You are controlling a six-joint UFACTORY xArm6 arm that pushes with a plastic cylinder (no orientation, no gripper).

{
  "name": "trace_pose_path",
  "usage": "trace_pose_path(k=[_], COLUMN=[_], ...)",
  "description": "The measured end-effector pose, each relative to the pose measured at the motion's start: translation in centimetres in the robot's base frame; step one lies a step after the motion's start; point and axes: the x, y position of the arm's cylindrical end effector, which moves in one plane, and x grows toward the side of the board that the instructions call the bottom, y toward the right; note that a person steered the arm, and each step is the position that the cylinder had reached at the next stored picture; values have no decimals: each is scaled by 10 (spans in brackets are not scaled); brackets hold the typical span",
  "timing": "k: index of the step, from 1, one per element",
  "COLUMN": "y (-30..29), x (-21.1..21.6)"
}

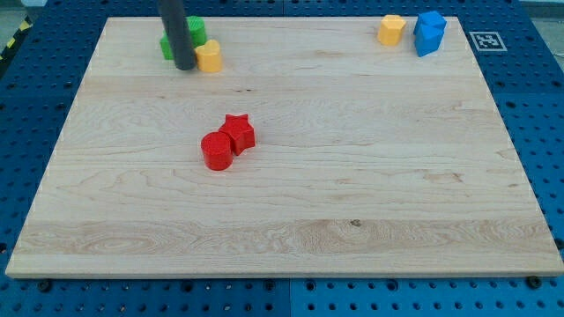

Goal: Slide yellow heart closer to yellow hexagon

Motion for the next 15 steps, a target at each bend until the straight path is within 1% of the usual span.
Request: trace_pose_path(k=[1, 4, 5, 7, 8, 9, 10, 11, 13, 14, 15], y=[24, 80, 111, 176, 192, 216, 233, 238, 197, 197, 216], x=[-5, -48, -49, -41, -9, -3, -6, -6, -10, -24, -24])
